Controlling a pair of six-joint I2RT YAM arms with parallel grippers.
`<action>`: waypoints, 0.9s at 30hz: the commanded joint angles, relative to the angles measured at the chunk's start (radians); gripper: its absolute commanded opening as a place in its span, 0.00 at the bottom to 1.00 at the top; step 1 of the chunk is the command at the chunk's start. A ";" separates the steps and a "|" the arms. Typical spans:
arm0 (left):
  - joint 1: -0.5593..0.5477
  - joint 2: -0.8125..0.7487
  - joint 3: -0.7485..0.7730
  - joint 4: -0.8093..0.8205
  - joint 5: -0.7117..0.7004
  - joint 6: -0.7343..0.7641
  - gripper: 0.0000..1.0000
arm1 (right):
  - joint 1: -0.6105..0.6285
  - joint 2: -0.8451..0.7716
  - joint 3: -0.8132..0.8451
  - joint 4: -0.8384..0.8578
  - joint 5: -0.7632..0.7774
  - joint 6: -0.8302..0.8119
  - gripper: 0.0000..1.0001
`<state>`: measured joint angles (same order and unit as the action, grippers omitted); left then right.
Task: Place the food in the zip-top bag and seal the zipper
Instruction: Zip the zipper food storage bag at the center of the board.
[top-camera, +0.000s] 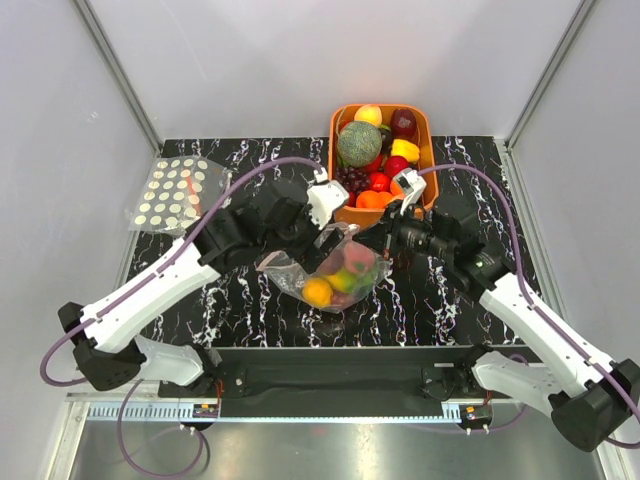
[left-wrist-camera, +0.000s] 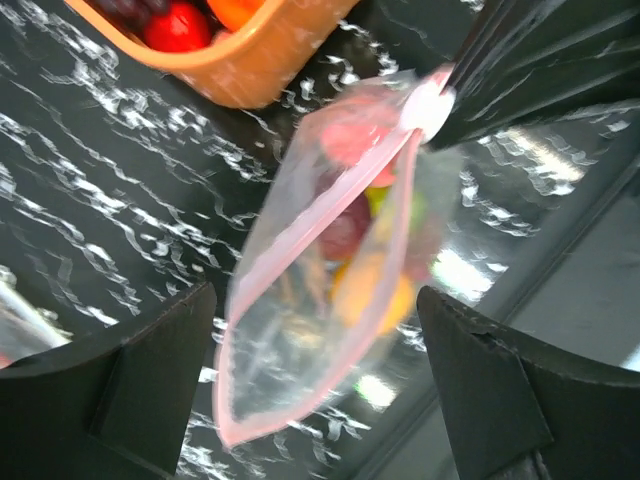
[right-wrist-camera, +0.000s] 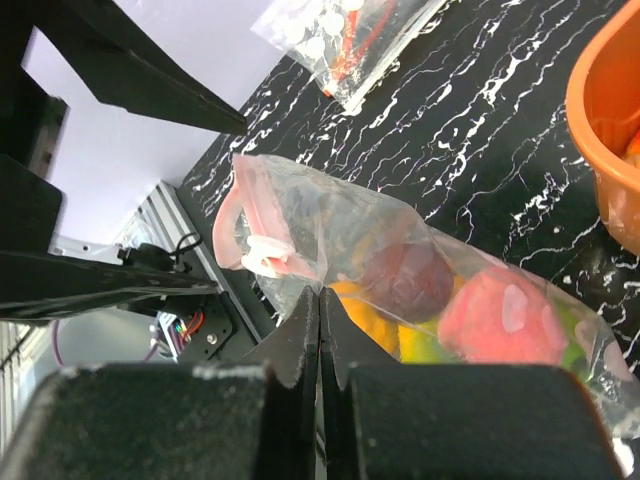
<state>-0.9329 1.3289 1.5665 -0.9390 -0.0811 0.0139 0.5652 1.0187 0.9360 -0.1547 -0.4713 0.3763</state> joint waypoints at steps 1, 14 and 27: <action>-0.015 -0.085 -0.072 0.156 -0.106 0.150 0.89 | 0.009 -0.051 -0.006 -0.005 0.053 0.053 0.00; -0.072 -0.047 -0.054 0.244 -0.059 0.247 0.96 | 0.009 -0.075 0.023 -0.066 0.085 0.047 0.00; -0.104 -0.017 -0.013 0.224 0.035 0.216 0.99 | 0.009 -0.088 0.029 -0.095 0.149 0.044 0.00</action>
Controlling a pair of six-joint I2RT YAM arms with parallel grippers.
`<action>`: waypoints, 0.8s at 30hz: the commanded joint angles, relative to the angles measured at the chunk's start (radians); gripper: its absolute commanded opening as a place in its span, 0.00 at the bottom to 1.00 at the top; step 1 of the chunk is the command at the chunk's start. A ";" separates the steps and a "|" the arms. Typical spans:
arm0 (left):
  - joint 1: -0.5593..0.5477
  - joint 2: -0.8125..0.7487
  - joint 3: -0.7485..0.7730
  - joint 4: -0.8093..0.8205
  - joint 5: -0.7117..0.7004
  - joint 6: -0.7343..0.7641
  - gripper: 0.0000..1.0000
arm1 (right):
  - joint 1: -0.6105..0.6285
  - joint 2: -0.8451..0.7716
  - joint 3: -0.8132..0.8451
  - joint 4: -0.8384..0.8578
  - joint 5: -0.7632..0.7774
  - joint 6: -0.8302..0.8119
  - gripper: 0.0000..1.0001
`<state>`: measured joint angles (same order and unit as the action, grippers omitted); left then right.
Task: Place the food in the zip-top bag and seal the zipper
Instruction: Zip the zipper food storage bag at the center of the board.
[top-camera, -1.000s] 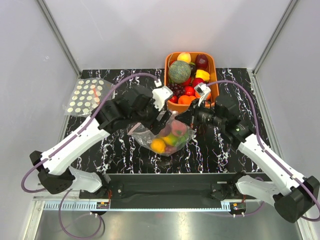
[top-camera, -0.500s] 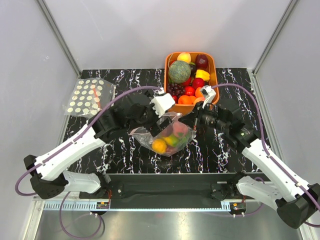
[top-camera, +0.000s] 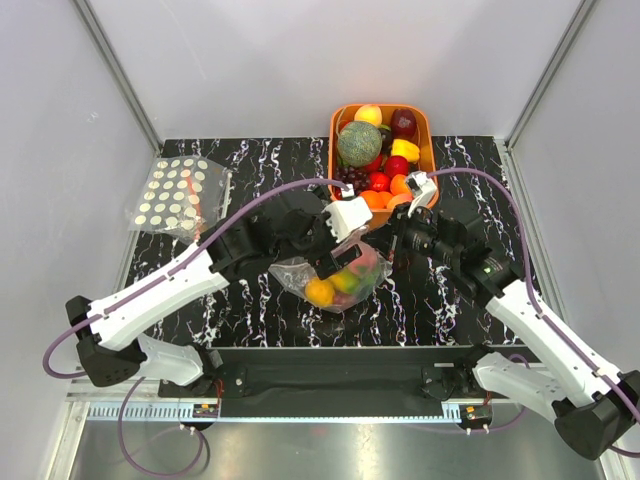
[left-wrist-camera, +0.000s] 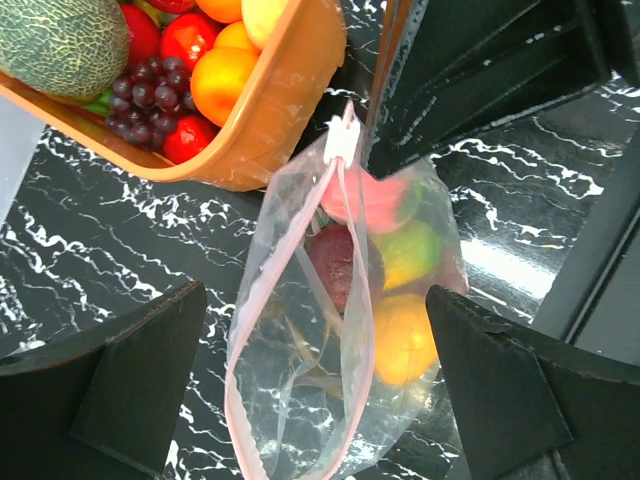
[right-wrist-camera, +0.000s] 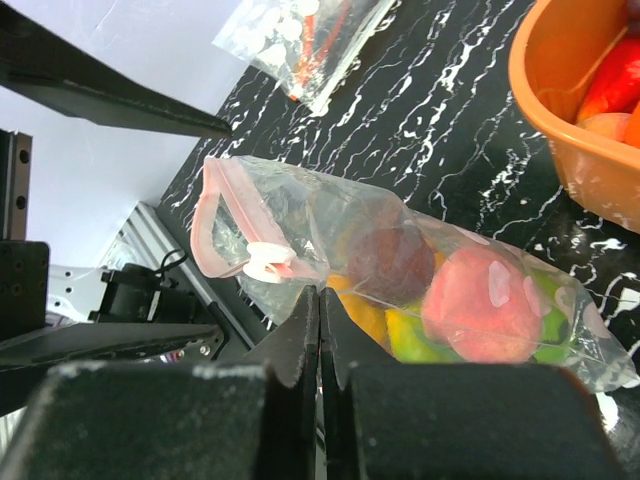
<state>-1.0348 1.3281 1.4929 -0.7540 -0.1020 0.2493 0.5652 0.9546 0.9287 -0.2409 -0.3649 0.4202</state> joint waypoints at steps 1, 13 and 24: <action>-0.002 -0.017 0.063 0.039 0.076 -0.022 0.99 | 0.009 -0.024 0.036 -0.011 0.049 -0.001 0.00; -0.004 0.022 -0.011 0.107 0.037 -0.050 0.99 | 0.009 -0.011 0.079 -0.087 0.084 0.002 0.00; -0.004 -0.035 0.026 0.065 0.059 -0.048 0.99 | 0.009 0.007 0.127 -0.107 0.083 0.003 0.00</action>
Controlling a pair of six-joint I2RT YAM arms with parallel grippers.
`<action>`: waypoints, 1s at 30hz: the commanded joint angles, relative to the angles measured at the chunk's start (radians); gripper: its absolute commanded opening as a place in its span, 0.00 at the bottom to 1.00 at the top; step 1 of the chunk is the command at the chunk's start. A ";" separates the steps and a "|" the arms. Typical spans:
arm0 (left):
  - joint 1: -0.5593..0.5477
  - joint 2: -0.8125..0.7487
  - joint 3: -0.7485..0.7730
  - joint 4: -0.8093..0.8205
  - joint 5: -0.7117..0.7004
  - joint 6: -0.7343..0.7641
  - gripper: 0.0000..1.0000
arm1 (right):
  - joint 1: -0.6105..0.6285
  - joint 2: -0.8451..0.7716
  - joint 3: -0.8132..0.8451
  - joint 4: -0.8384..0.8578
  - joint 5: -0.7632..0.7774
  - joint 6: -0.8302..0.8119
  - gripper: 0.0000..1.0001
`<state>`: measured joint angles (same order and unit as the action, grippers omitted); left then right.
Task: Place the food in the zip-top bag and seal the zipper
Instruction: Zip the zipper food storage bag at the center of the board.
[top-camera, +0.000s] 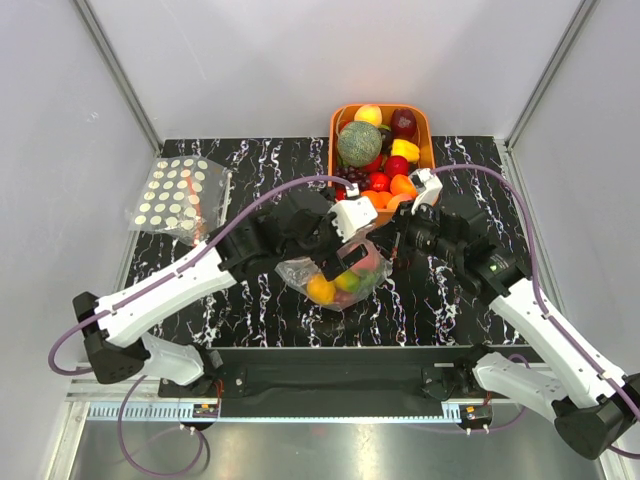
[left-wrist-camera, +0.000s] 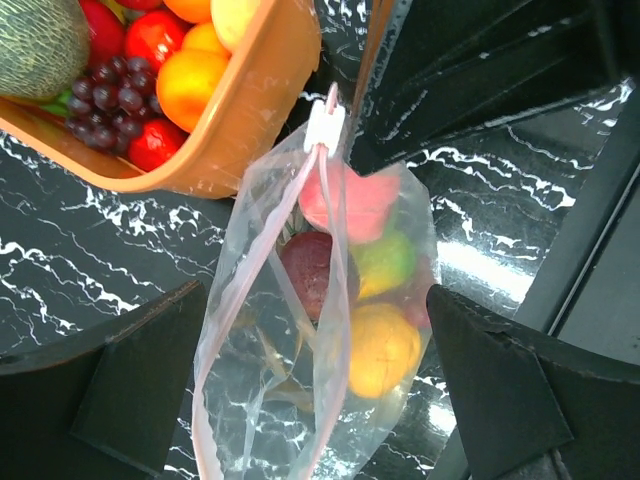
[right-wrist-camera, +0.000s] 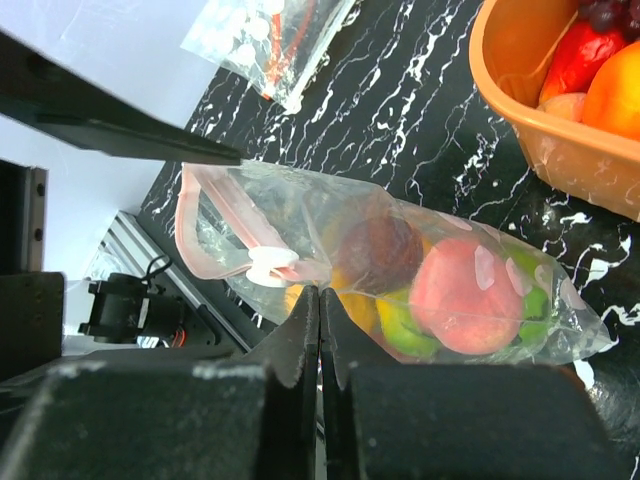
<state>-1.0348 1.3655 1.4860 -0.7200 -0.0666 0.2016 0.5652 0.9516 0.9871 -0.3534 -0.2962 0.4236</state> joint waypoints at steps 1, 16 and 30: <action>-0.004 -0.074 0.030 0.030 0.016 0.002 0.99 | 0.010 0.009 0.070 0.005 0.015 0.004 0.00; -0.004 -0.031 -0.013 0.106 -0.045 0.074 0.79 | 0.010 0.016 0.088 0.051 -0.055 0.038 0.00; -0.004 -0.055 -0.105 0.194 -0.035 0.091 0.00 | 0.010 0.009 0.061 0.068 -0.063 -0.045 0.04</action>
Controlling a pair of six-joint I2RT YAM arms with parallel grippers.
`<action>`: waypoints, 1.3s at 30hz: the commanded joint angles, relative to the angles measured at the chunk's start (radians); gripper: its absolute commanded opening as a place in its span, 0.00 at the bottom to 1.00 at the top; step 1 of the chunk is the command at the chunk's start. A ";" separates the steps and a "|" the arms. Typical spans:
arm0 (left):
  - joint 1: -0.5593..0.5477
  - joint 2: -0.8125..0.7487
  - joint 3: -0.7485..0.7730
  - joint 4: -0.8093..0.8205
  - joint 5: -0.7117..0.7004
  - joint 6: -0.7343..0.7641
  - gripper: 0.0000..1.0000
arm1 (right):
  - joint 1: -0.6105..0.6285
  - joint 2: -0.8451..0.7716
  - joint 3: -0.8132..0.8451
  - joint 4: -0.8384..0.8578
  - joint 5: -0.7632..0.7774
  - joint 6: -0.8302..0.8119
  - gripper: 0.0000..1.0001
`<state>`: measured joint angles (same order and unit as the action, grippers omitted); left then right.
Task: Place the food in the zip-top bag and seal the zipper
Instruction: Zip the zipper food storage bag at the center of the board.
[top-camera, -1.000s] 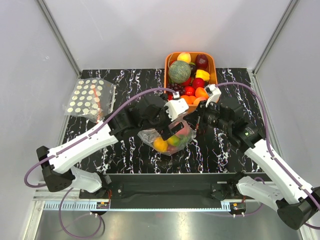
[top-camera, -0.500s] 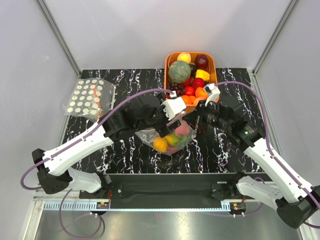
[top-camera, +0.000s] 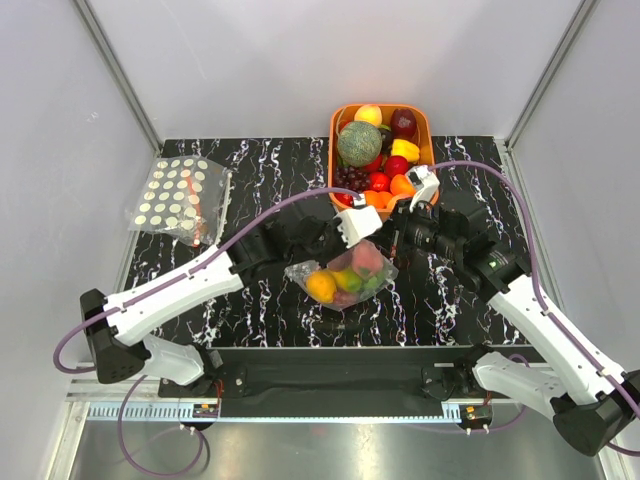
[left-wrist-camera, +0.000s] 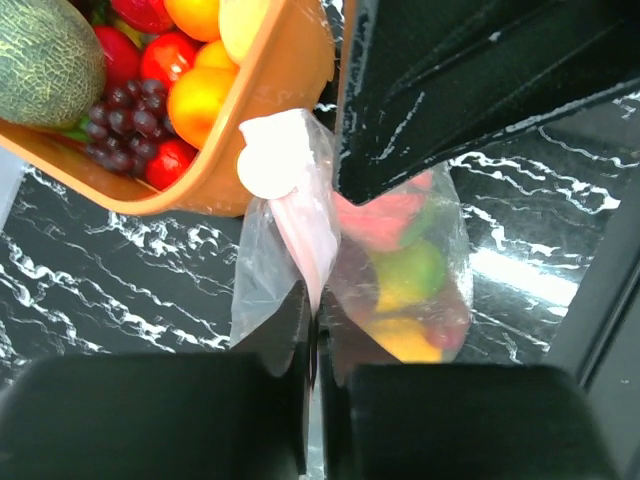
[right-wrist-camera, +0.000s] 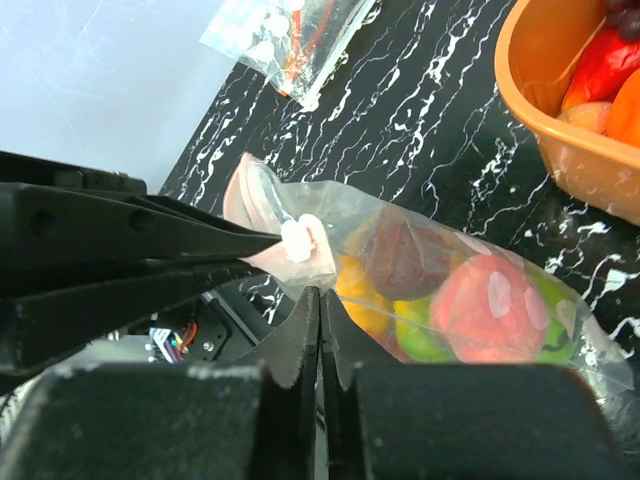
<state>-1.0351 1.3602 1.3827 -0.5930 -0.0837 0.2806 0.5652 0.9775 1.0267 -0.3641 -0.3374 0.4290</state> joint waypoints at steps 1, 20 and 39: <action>-0.003 -0.056 -0.005 0.070 -0.021 0.011 0.00 | 0.010 -0.023 0.013 0.085 -0.020 -0.061 0.05; -0.003 -0.205 -0.054 0.084 0.002 0.031 0.00 | 0.009 -0.171 -0.186 0.261 -0.178 -0.506 1.00; -0.003 -0.262 -0.106 0.068 0.001 0.019 0.15 | 0.007 0.050 -0.062 0.317 -0.529 -0.521 0.26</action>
<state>-1.0351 1.1225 1.2659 -0.5850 -0.0612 0.3183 0.5690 1.0176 0.9291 -0.0971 -0.7712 -0.1112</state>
